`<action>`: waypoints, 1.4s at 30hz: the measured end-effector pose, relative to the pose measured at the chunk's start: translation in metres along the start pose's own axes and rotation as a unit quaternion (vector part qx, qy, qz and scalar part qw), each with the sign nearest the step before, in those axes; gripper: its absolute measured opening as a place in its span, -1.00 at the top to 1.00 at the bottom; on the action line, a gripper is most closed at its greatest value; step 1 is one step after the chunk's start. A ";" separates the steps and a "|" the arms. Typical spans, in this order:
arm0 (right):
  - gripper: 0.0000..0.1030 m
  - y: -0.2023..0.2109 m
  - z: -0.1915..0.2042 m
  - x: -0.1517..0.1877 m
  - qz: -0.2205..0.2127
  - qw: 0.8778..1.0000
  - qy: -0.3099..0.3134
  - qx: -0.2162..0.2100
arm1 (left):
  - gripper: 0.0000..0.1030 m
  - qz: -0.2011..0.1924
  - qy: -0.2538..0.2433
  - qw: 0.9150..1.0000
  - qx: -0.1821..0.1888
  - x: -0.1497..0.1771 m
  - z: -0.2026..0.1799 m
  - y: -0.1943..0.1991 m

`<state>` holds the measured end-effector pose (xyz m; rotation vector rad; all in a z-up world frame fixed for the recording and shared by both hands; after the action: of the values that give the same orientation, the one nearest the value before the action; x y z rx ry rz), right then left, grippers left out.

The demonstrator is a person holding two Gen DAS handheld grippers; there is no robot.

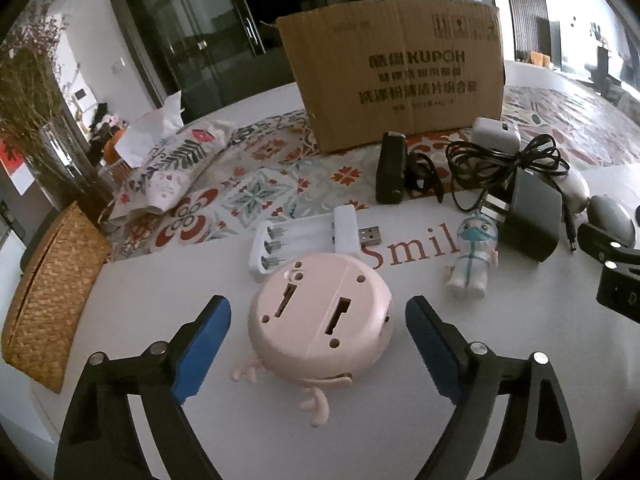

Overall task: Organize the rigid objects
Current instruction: 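Lower the left gripper onto the pink round toy while the right gripper closes on the grey speaker, then carry the pink toy and grey speaker with both grippers over the cardboard box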

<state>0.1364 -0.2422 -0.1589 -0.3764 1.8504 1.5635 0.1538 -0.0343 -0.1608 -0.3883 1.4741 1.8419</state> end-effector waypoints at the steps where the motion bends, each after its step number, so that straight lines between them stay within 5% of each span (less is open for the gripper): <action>1: -0.78 -0.003 -0.001 -0.001 0.007 1.000 -0.004 -0.004 | -0.66 0.003 -0.001 1.000 0.001 0.000 -0.001 -0.001; 7: -0.48 -0.008 0.001 -0.001 0.016 1.000 -0.003 -0.007 | -0.42 0.014 0.003 1.000 0.003 0.000 0.001 -0.006; 12: -0.10 -0.008 0.001 0.000 0.017 1.000 -0.004 -0.011 | -0.42 0.011 0.000 1.000 0.013 0.001 -0.001 -0.005; 25: -0.10 0.018 0.004 0.005 0.006 0.999 -0.003 -0.053 | -0.42 -0.021 0.014 0.999 0.038 -0.003 0.003 0.025; 42: -0.10 0.068 0.002 -0.031 -0.043 0.993 -0.020 -0.107 | -0.42 -0.078 0.030 0.995 0.054 -0.046 0.021 0.071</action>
<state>0.1178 -0.2300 -0.0873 -0.5108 1.6188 1.7013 0.1402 -0.0361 -0.0750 -0.4955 1.5328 1.6326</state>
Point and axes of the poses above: each gripper's, at about its wrist camera, not at the fingertips, and y roughly against the way its jaws point, z to its left, x to its underside, the point moved 1 cm from there along -y, roughly the way its jaws point, and after that the axes turned 4 degrees about -y, right-handed, at the moved point
